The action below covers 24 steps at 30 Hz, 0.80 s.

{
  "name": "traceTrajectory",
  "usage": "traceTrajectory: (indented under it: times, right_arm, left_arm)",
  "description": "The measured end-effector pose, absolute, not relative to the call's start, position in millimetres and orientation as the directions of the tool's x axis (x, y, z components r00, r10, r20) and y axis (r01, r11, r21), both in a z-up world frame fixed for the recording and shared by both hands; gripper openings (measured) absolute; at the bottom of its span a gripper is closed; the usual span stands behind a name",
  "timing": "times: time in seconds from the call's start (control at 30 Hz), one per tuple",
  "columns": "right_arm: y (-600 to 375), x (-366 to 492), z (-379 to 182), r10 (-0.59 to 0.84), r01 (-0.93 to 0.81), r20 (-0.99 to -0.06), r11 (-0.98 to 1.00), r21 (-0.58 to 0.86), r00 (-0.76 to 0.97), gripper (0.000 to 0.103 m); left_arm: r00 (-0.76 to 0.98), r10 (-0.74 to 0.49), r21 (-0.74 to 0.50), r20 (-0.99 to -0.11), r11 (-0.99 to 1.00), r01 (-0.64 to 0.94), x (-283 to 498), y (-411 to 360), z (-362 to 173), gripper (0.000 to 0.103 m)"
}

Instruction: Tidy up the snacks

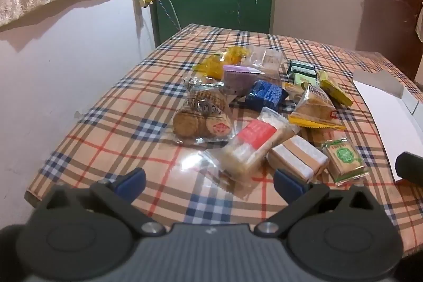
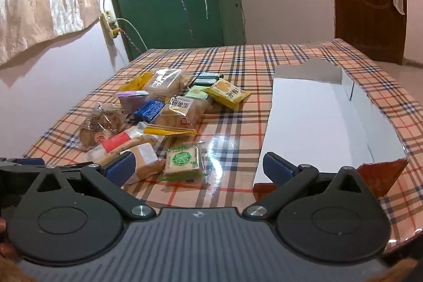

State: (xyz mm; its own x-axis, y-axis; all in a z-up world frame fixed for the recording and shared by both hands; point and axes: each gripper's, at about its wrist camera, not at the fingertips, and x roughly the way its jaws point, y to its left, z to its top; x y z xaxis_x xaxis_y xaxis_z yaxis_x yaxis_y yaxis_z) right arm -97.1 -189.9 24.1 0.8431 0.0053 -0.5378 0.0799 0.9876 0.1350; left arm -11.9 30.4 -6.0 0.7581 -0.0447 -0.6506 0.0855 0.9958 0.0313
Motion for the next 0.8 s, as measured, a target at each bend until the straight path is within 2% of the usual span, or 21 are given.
traceTrajectory:
  times: [0.37, 0.8]
  right_arm:
    - [-183.7, -92.7, 31.1, 0.0, 0.082, -0.563, 0.989, 0.121, 0.826, 0.103]
    - [-186.7, -86.3, 18.4, 0.023, 0.062, -0.527, 0.988, 0.143, 0.85, 0.103]
  left_arm:
    - [0.757, -0.054, 0.026, -0.651, 0.995, 0.093, -2.5, 32.2, -9.5, 0.102]
    - [0.761, -0.061, 0.026, -0.646, 0.994, 0.103, 15.7, 31.0, -14.9, 0.101]
